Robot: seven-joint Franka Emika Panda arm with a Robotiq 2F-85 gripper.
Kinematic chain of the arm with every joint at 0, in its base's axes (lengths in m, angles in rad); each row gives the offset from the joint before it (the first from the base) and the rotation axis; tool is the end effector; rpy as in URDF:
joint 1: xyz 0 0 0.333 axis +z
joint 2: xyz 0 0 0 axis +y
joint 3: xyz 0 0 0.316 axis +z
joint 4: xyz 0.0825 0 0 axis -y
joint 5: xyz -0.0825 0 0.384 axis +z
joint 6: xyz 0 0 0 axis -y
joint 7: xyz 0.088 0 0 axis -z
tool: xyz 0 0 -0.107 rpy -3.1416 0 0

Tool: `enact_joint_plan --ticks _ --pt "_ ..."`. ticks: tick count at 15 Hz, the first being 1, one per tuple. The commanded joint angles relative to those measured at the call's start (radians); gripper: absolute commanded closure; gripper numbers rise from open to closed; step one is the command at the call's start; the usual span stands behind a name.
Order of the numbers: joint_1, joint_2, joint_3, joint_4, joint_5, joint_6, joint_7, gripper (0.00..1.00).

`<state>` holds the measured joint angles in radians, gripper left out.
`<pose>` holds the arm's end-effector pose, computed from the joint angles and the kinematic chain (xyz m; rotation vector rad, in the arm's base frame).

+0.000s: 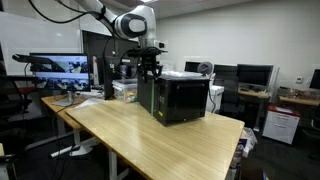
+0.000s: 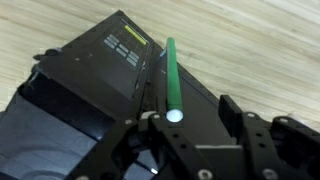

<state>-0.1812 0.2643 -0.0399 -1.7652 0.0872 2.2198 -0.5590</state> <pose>0.6349 -0.1379 0.4322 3.0790 0.4562 0.3132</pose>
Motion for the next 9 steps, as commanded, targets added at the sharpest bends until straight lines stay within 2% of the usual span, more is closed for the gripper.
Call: enact_joint_plan --ticks 1,4,9 --pt "0.001 -0.015 0.002 -0.012 0.007 0.0 0.004 0.74" --pt "-0.002 -0.025 -0.006 -0.021 0.006 0.015 0.003 0.95" --pt "-0.004 -0.041 -0.005 -0.036 0.012 0.016 -0.009 0.93"
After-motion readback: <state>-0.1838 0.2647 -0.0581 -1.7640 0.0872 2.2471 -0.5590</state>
